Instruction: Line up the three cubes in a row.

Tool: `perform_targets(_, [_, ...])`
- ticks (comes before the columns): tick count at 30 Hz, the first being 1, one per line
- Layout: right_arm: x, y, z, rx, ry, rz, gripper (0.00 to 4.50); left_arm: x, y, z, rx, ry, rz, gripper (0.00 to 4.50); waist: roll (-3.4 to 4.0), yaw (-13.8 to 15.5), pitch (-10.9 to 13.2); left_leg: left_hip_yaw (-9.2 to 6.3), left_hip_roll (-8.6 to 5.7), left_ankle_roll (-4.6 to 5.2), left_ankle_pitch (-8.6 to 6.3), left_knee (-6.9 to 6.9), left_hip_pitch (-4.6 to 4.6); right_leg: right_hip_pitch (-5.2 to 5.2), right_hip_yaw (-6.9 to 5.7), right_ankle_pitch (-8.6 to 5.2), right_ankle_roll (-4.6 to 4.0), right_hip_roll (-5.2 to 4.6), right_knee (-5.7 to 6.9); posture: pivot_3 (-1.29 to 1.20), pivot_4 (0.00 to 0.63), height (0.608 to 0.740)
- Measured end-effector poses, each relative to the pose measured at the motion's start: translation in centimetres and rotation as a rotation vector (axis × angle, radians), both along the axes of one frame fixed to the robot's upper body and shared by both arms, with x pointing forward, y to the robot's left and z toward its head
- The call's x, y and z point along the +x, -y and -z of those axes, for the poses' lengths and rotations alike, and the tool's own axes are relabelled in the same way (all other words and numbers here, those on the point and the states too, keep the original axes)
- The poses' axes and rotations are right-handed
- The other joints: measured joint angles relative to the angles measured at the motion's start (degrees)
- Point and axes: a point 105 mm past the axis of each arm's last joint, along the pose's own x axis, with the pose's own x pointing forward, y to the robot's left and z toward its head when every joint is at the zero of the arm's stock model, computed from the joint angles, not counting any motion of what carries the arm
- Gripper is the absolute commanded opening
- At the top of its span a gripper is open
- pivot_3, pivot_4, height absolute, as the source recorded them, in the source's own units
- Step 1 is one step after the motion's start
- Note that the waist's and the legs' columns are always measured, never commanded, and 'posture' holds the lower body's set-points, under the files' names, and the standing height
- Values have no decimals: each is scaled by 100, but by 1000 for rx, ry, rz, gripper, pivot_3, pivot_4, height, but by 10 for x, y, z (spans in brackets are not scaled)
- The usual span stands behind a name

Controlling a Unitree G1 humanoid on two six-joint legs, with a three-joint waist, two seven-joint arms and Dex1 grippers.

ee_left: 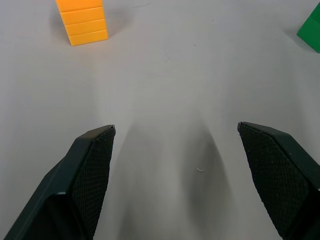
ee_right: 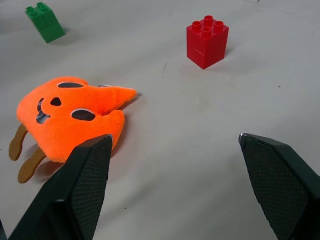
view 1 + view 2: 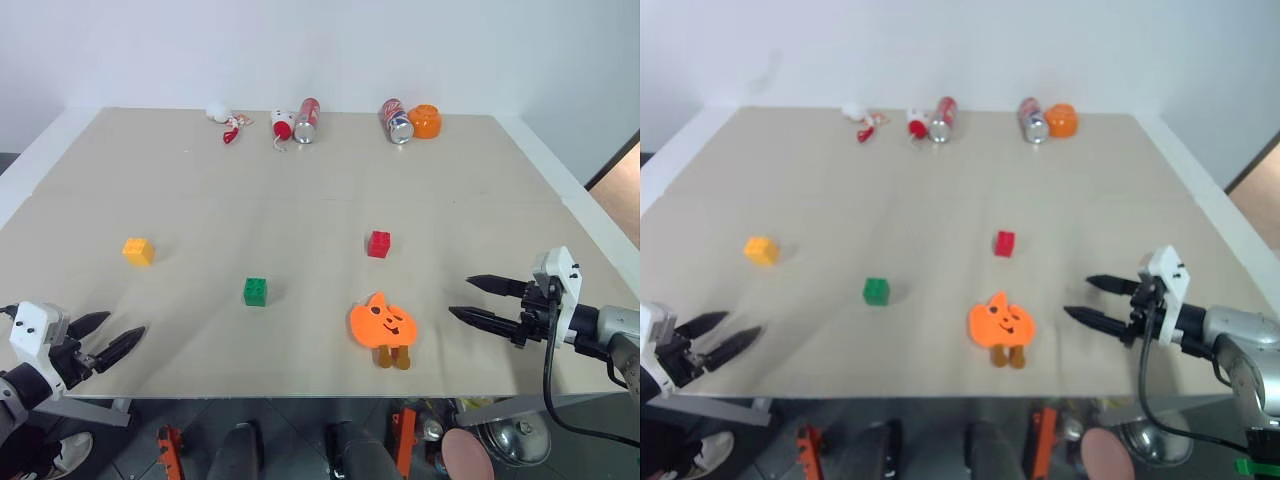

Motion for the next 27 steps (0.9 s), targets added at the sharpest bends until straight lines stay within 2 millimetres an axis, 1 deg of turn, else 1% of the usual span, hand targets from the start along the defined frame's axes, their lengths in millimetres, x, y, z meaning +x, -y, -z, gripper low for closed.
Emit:
perform_targets(2, [0, 0, 0, 0, 0, -1, 4186, 0, 1, 0, 0, 4, 10, 4056, 0, 0, 0, 1, 1, 0, 0, 0, 0, 0, 0, 0, 0, 1, 0, 0, 150, 740])
perform_targets(5, [-1, -6, -5, -5, 17, -23, 4186, -1, 10, 2, -15, 16, 128, 4056, 2, 2, -1, 3, 1, 0, 0, -1, 0, -2, 0, 0, 0, 3, 0, 0, 150, 740])
perform_targets(6, [0, -11, -10, -4, 31, -42, 4186, 0, 16, 1, -26, 28, 192, 4056, 3, 2, 1, 3, 2, 0, 0, -1, -1, -4, 0, 0, 0, 4, 0, 0, 150, 740])
perform_targets(8, [2, -23, -26, -8, 88, -95, 4186, 6, 28, -11, -22, 84, 309, 4056, 3, 2, 1, 3, 5, 0, 0, 0, -2, -3, 0, 0, 0, 6, 0, 0, 150, 740])
perform_targets(11, [3, -35, -40, -22, 117, -159, 4186, 12, 43, -29, -33, 155, 434, 4056, 3, 2, 1, 12, 6, 0, 0, 0, -2, -2, 2, 0, 0, 3, 0, 0, 150, 740])
perform_targets(12, [3, -42, -44, -30, 121, -195, 4186, 14, 52, -37, -43, 183, 494, 4056, 3, 2, 1, 13, 6, 0, 0, 0, -2, -1, 2, 0, 0, 3, 0, 0, 150, 740])
perform_targets(14, [0, -60, -48, -36, 114, -296, 4186, 18, 76, -55, -57, 242, 631, 4056, 2, 4, 1, 17, 8, 1, 0, 0, -3, 6, 3, 0, 0, 3, 0, 0, 150, 740])
perform_targets(15, [-2, -65, -47, -42, 106, -329, 4186, 18, 84, -61, -60, 257, 671, 4056, 2, 5, 0, 21, 9, 2, 1, 0, -4, 16, 5, 1, 0, 4, 0, 0, 150, 740])
perform_targets(16, [-5, -73, -42, -52, 81, -385, 4186, 18, 97, -69, -64, 280, 734, 4056, 2, 6, 0, 26, 13, 10, 6, 0, -5, 22, 6, 2, 2, 7, 2, 0, 150, 740])
perform_targets(17, [-8, -79, -37, -59, 59, -424, 4186, 18, 105, -74, -68, 291, 774, 4056, 2, 6, 0, 28, 16, 19, 12, 0, -5, 23, 8, 3, 3, 11, 2, 0, 150, 740])
perform_targets(19, [-11, -88, -27, -82, 18, -486, 4186, 16, 119, -78, -68, 301, 841, 4056, 2, 6, 0, 35, 18, 27, 16, 0, -5, 19, 16, 5, 7, 16, 10, 0, 150, 740])
perform_targets(22, [-13, -97, -14, -124, -12, -556, 4186, 12, 137, -75, -70, 285, 928, 4056, 2, -1, 0, 49, 19, 32, 6, -3, -4, 5, 32, 8, 13, 25, 23, 0, 150, 740])
perform_targets(27, [-7, -100, -6, -147, -17, -583, 4186, 9, 150, -69, -87, 266, 975, 4056, 2, 3, 0, 44, 25, 38, -1, -3, -4, 5, 42, 10, 17, 43, 28, 0, 150, 740])
